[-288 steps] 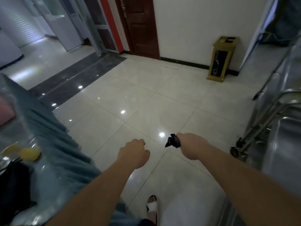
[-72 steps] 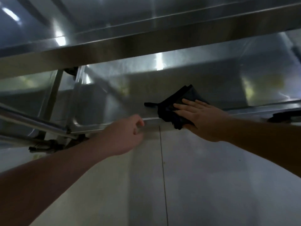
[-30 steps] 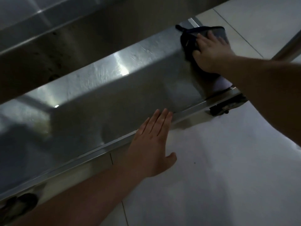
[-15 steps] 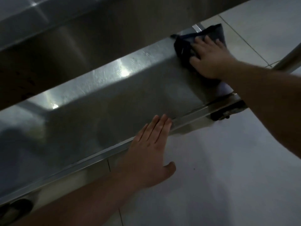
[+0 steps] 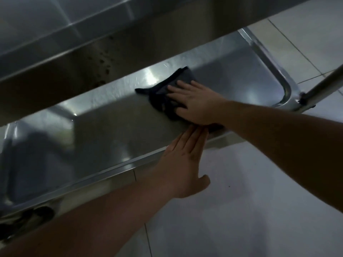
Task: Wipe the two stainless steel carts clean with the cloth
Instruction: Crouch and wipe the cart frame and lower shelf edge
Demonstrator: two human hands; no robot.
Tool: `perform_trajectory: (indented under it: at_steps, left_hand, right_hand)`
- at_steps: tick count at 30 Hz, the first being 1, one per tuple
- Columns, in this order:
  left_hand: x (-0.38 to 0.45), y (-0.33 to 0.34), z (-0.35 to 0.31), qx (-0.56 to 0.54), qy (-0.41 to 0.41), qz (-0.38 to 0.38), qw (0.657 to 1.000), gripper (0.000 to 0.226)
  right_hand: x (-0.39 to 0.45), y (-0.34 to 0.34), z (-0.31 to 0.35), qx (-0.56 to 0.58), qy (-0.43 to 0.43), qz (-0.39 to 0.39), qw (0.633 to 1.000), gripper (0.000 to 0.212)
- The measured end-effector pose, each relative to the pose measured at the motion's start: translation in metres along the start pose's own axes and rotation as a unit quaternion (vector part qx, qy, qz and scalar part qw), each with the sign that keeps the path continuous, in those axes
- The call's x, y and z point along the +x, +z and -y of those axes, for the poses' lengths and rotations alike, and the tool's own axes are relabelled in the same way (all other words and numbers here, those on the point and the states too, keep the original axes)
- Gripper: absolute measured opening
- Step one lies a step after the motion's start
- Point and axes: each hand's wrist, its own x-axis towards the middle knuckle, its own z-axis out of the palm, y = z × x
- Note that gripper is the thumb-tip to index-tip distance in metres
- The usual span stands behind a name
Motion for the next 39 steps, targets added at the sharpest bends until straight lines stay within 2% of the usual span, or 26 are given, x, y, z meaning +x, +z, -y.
perform_trajectory:
  at_steps: [2,6,8,11,13,15,20,22,24,26,28,30,32,34,36,39]
  left_hand:
    - [-0.001,0.000,0.000,-0.006,0.003,0.000,1.000,0.114]
    - [-0.019,-0.004,0.017,0.023,-0.003,-0.011,1.000,0.110]
    - [-0.052,-0.008,0.040,0.040,-0.031,-0.013,0.999,0.108]
    - [-0.123,-0.009,0.083,0.059,-0.111,-0.027,0.992,0.110]
    - [-0.161,-0.007,0.105,0.061,-0.149,-0.016,0.987,0.113]
    - [-0.176,-0.002,0.115,0.064,-0.144,0.002,0.988,0.116]
    - [-0.164,0.005,0.114,0.041,-0.138,0.009,0.990,0.116]
    - [-0.166,0.004,0.120,0.025,-0.124,0.008,0.992,0.113]
    - [-0.167,0.003,0.122,0.001,-0.124,0.001,0.992,0.111]
    - [-0.165,0.003,0.119,-0.030,-0.127,-0.024,0.991,0.111]
    - [-0.167,0.003,0.119,-0.042,-0.131,-0.049,0.989,0.108]
    - [-0.175,0.005,0.126,-0.007,-0.160,-0.075,0.984,0.107]
    - [-0.186,0.006,0.133,0.021,-0.218,-0.079,0.973,0.110]
    - [-0.191,0.010,0.137,0.014,-0.244,-0.059,0.968,0.116]
    - [-0.190,0.012,0.137,0.001,-0.246,-0.062,0.967,0.118]
    - [-0.188,0.012,0.139,-0.004,-0.245,-0.056,0.968,0.117]
  right_hand:
    - [-0.010,-0.008,-0.037,0.003,0.078,-0.027,0.997,0.067]
    - [-0.038,-0.016,-0.111,0.030,0.265,-0.057,0.962,0.079]
    - [-0.039,-0.015,-0.115,0.037,0.299,-0.062,0.951,0.082]
    - [-0.024,-0.011,-0.088,0.059,0.328,-0.070,0.940,0.081]
    - [-0.011,-0.007,-0.050,0.064,0.318,-0.078,0.943,0.079]
    - [0.008,0.001,0.006,0.053,0.287,-0.079,0.953,0.077]
    - [0.050,0.026,0.144,0.032,0.119,-0.029,0.992,0.068]
    - [0.045,0.033,0.163,0.023,0.059,-0.017,0.998,0.066]
    - [0.024,0.034,0.149,0.002,0.015,-0.009,1.000,0.067]
    - [-0.001,0.028,0.111,-0.018,0.030,-0.014,0.999,0.073]
    - [-0.023,0.017,0.056,-0.024,0.120,-0.036,0.992,0.079]
    - [-0.042,0.007,0.009,-0.013,0.231,-0.058,0.971,0.085]
    - [-0.048,0.010,-0.008,0.006,0.314,-0.075,0.946,0.087]
    - [-0.034,0.017,0.011,0.031,0.356,-0.082,0.930,0.085]
    - [-0.006,0.024,0.056,0.044,0.331,-0.075,0.940,0.080]
    - [0.040,0.034,0.142,0.012,0.182,-0.046,0.982,0.065]
